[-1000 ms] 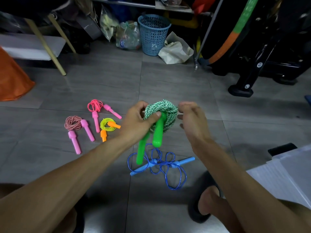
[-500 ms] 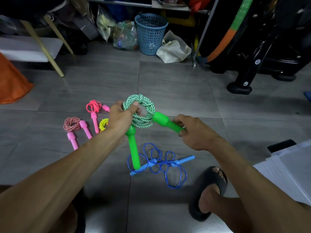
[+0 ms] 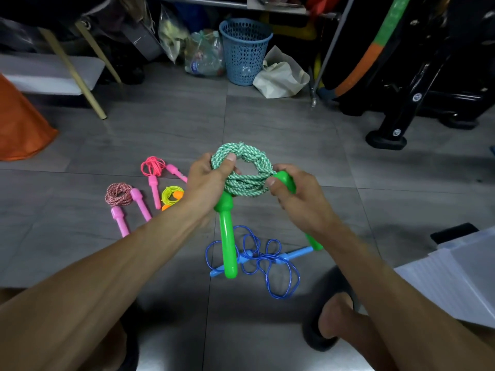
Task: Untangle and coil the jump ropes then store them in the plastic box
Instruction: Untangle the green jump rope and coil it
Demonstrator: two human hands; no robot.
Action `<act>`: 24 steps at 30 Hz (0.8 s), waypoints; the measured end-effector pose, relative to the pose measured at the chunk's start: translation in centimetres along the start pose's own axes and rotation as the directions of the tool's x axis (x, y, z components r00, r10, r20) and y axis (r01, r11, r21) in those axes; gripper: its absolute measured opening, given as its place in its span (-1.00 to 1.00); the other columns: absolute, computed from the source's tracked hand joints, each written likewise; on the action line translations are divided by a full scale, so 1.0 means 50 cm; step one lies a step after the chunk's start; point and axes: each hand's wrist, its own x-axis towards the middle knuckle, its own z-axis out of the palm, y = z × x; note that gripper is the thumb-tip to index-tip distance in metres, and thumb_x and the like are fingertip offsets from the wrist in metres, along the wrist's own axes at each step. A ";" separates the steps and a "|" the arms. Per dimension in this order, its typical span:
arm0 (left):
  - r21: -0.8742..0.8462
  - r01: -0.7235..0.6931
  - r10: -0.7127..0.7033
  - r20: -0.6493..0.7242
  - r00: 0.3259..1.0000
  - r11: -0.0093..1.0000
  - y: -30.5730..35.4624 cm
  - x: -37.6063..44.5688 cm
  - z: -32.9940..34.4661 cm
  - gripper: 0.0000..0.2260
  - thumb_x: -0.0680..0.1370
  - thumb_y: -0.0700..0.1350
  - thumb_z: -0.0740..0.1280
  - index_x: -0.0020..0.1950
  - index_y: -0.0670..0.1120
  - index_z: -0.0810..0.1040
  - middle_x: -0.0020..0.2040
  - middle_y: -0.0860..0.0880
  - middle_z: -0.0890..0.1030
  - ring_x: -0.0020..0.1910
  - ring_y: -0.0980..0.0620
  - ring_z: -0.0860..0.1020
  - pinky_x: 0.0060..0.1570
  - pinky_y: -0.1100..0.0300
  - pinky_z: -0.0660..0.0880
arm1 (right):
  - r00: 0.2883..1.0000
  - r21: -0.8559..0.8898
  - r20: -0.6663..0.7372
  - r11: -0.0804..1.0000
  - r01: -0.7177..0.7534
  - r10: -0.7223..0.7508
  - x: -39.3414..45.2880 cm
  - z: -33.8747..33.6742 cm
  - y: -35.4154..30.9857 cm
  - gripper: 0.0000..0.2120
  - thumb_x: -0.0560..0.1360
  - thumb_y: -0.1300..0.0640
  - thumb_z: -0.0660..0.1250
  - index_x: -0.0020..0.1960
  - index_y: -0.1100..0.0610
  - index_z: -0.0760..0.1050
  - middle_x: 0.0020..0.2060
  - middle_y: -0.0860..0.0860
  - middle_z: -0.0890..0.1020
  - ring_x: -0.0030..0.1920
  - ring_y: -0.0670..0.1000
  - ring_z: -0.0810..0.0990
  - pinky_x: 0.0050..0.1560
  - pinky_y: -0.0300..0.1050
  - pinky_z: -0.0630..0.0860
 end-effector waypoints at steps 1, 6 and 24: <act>-0.010 0.024 -0.023 0.023 0.999 1.000 0.003 -0.002 0.001 -0.93 0.55 -0.08 0.34 -0.08 -0.06 0.51 -0.33 0.03 0.63 -0.33 -0.01 0.56 -0.15 -0.04 0.57 | 0.998 0.063 -0.021 0.997 -0.050 0.051 0.003 0.001 0.000 -0.91 0.47 -0.03 0.30 -0.05 -0.07 0.49 -0.31 -0.04 0.54 -0.33 -0.05 0.48 -0.24 -0.06 0.49; -0.120 0.175 -0.161 0.113 0.980 0.977 -0.004 -0.016 -0.002 -0.87 0.56 -0.08 0.32 -0.12 -0.11 0.51 -0.34 -0.02 0.59 -0.40 0.06 0.57 -0.35 0.17 0.56 | 0.947 0.282 0.019 0.907 -0.312 0.320 0.010 0.035 -0.012 -0.95 0.50 0.11 0.34 -0.14 0.00 0.53 -0.20 0.04 0.62 -0.30 0.00 0.59 -0.40 -0.11 0.53; 0.606 0.115 -0.074 -0.093 0.993 0.787 -0.402 0.353 -0.074 -0.74 0.50 0.09 0.36 -0.25 -0.05 0.44 -0.35 0.09 0.48 -0.29 0.04 0.46 -0.29 0.20 0.28 | 0.886 -0.079 -0.229 0.899 -0.430 0.404 0.378 0.312 0.353 -0.80 0.40 -0.02 0.38 -0.11 0.10 0.64 -0.24 0.04 0.66 -0.18 0.07 0.61 -0.17 -0.16 0.48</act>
